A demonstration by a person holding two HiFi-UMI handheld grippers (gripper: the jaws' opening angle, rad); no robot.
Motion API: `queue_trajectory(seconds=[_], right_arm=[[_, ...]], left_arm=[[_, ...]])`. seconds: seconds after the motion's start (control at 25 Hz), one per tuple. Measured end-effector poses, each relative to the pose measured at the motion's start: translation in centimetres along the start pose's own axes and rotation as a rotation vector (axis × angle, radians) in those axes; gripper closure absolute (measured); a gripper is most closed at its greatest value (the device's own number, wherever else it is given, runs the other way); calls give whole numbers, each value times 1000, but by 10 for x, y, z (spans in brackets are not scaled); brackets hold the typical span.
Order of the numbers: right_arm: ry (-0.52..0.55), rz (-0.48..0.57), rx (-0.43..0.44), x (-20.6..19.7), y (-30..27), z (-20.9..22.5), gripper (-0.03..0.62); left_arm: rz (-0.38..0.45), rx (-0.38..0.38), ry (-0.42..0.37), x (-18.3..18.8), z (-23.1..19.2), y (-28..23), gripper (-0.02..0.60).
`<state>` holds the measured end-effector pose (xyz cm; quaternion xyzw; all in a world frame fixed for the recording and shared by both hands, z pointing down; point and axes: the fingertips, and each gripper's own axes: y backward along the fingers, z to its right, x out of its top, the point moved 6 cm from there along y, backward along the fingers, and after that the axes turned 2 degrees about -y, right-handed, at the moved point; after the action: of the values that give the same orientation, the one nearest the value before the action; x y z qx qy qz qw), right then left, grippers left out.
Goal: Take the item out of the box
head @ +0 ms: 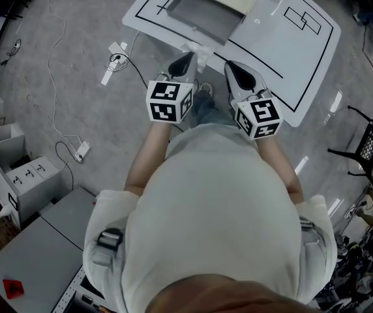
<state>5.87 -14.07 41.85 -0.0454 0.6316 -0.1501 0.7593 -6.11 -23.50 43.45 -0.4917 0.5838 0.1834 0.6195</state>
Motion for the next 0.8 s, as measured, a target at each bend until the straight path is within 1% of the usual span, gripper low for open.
queue_trajectory(seconds=[0.4, 0.52, 0.8], right_arm=[[27, 2, 36, -7, 30, -23, 595], [29, 2, 39, -9, 39, -29, 595], [27, 1, 37, -17, 54, -42, 595]], left_arm=[[87, 70, 69, -24, 15, 52, 577], [109, 82, 75, -29, 20, 68, 577], [107, 69, 70, -43, 31, 95, 578]])
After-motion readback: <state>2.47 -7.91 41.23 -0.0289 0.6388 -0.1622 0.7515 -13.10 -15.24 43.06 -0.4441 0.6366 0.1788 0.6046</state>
